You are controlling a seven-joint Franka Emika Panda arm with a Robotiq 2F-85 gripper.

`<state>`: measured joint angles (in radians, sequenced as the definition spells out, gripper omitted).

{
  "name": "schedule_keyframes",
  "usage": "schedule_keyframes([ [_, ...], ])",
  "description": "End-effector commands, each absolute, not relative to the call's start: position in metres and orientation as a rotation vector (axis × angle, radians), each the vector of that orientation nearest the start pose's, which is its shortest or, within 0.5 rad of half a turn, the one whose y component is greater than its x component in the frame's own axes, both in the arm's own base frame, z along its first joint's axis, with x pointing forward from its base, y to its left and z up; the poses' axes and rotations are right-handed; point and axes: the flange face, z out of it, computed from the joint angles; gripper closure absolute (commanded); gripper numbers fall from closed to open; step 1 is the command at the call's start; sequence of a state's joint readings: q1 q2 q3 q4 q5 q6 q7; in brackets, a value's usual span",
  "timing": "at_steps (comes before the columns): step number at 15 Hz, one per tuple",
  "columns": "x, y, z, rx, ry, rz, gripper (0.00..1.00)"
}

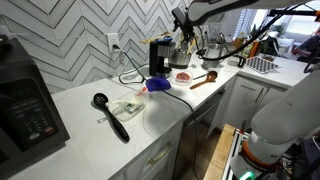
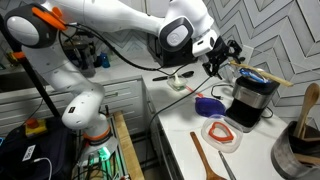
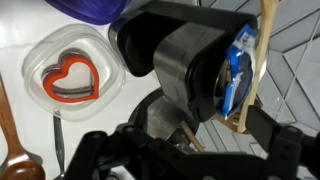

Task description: Pick up the silver bowl and put it in the clear lunch box with the heart shaped cookie cutter in it

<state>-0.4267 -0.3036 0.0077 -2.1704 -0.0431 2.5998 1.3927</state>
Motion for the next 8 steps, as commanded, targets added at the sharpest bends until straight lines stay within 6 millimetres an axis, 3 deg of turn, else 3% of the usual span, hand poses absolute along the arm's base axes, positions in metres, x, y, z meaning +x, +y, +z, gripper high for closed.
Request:
schedule_keyframes([
  [1,0.471,-0.244,0.598,-1.429,2.201,-0.936,0.00],
  [2,0.472,-0.250,0.597,-1.412,2.209,-0.910,0.00],
  [3,0.468,-0.239,0.598,-1.500,2.175,-0.927,0.00],
  [6,0.469,-0.250,0.596,-1.456,2.205,-0.917,0.00],
  [8,0.476,-0.241,0.591,-1.473,2.191,-0.910,0.00],
])
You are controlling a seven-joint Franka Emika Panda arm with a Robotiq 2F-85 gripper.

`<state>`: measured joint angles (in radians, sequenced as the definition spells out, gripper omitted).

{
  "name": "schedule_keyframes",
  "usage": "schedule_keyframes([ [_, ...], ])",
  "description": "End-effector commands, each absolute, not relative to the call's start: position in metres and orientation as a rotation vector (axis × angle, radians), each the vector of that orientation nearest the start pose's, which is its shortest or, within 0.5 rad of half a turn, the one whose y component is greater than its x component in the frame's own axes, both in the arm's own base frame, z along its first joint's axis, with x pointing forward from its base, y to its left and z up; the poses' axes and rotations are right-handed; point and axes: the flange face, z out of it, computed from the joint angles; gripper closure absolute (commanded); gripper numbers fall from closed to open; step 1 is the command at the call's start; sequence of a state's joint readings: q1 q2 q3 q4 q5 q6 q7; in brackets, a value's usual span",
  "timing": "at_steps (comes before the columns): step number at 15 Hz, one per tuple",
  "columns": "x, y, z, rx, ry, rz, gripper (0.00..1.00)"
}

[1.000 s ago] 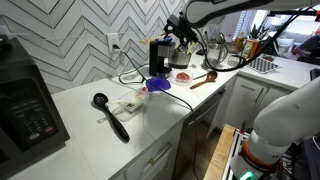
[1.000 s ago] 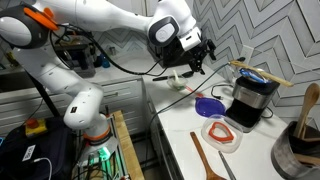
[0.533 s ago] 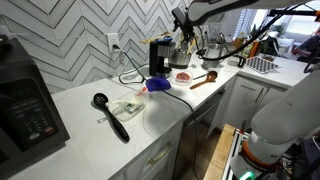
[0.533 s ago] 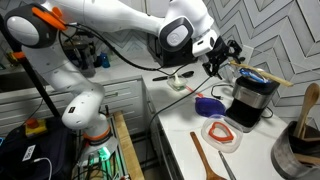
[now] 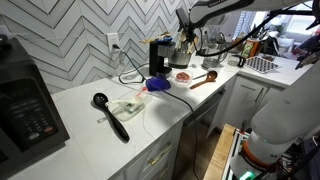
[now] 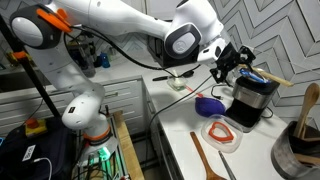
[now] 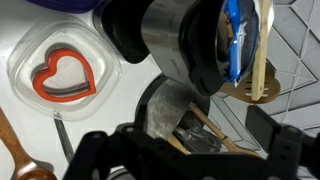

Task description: Pick up the silver bowl and put it in the clear lunch box with the heart shaped cookie cutter in it

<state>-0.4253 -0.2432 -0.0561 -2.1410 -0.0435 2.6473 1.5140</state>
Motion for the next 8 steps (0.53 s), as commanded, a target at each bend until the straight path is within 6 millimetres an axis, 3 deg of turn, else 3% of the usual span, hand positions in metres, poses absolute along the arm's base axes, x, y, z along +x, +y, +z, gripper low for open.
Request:
schedule_keyframes([
  [1,0.478,-0.237,0.589,-1.480,2.182,-0.912,0.00],
  [2,0.480,-0.234,0.589,-1.486,2.172,-0.912,0.00],
  [3,0.483,-0.231,0.589,-1.490,2.167,-0.914,0.25],
  [8,0.495,-0.227,0.589,-1.479,2.125,-0.966,0.53],
])
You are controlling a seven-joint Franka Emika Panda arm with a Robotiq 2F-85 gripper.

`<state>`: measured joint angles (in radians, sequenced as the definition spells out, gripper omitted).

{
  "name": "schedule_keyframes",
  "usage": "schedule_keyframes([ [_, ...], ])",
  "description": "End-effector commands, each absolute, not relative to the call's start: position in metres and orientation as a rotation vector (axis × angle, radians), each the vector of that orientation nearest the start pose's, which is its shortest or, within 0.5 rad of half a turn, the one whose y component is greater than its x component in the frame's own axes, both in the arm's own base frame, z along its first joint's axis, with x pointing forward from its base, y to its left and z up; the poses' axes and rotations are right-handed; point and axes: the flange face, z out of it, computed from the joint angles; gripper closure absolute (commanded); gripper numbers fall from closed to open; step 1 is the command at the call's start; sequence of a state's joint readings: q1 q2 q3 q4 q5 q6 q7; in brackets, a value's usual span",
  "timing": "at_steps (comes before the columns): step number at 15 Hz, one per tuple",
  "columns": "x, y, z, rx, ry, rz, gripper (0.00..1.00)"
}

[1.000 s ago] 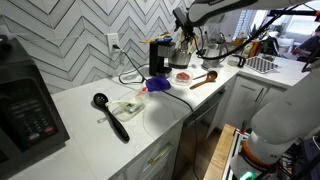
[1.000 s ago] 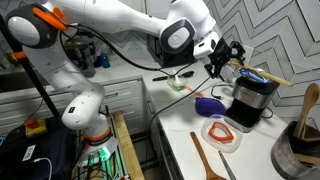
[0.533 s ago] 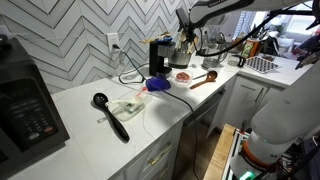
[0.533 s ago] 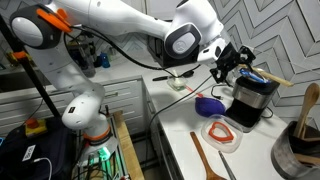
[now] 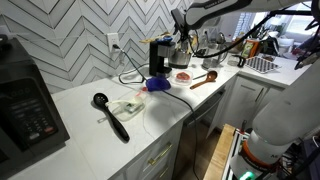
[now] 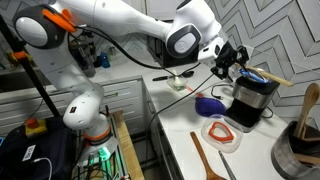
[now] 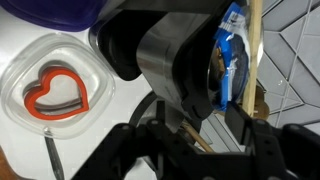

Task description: Pick up the silver bowl and put it in the clear lunch box with the heart shaped cookie cutter in it

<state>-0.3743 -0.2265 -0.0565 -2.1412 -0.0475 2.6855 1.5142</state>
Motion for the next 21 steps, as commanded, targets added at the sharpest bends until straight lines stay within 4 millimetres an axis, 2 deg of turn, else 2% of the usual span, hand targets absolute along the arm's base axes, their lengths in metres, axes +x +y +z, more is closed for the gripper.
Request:
schedule_keyframes([
  [1,0.497,-0.226,0.588,-1.479,2.116,-0.977,0.58],
  [3,0.501,-0.224,0.584,-1.486,2.102,-0.996,0.59],
  [4,0.504,-0.223,0.582,-1.490,2.097,-1.003,0.55],
  [10,0.518,-0.218,0.576,-1.500,2.073,-1.032,0.56],
  [13,0.524,-0.219,0.574,-1.495,2.081,-1.041,0.70],
  [14,0.526,-0.220,0.572,-1.497,2.087,-1.043,0.83],
  [16,0.529,-0.221,0.569,-1.503,2.096,-1.051,0.79],
  [17,0.530,-0.222,0.567,-1.507,2.104,-1.053,0.82],
  [19,0.533,-0.223,0.562,-1.514,2.117,-1.059,0.77],
  [20,0.534,-0.223,0.560,-1.515,2.123,-1.062,0.83],
  [21,0.535,-0.224,0.559,-1.515,2.128,-1.064,0.95],
])
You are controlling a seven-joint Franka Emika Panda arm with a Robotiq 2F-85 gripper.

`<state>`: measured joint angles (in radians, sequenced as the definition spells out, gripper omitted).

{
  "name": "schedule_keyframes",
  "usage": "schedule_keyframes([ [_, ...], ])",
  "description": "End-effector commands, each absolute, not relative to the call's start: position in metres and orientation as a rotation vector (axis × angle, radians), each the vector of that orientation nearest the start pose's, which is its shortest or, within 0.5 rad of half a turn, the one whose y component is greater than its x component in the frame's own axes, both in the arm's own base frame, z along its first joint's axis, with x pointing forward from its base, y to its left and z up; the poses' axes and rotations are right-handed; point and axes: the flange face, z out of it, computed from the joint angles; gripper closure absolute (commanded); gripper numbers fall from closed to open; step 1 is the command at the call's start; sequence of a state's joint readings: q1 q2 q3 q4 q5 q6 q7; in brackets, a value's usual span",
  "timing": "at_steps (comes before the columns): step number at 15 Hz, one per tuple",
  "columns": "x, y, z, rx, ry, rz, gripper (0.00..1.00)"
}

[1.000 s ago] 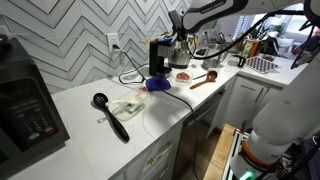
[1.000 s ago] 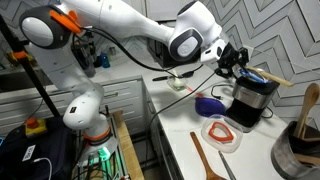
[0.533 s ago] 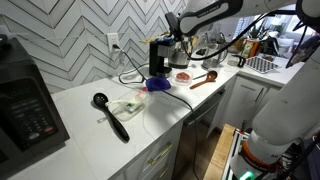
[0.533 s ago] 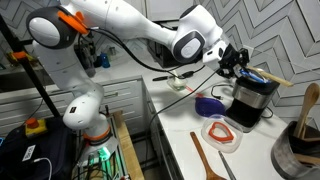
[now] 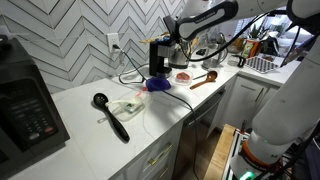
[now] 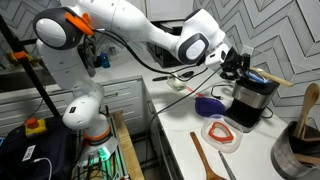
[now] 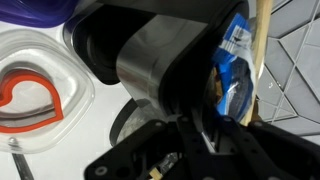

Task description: Pick up the silver bowl and put it in the clear lunch box with the heart shaped cookie cutter in it

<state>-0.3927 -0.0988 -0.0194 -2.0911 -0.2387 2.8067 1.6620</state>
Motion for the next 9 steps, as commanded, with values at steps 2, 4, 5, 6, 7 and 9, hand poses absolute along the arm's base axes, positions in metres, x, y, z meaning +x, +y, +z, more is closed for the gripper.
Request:
schedule_keyframes([
  [2,0.535,-0.223,0.560,-1.511,2.127,-1.072,1.00],
  [4,0.533,-0.222,0.565,-1.497,2.124,-1.078,1.00],
  [5,0.532,-0.221,0.566,-1.491,2.120,-1.080,1.00],
  [6,0.530,-0.221,0.569,-1.487,2.118,-1.082,1.00],
  [7,0.528,-0.222,0.573,-1.483,2.119,-1.085,1.00],
  [9,0.521,-0.225,0.582,-1.479,2.131,-1.102,1.00],
])
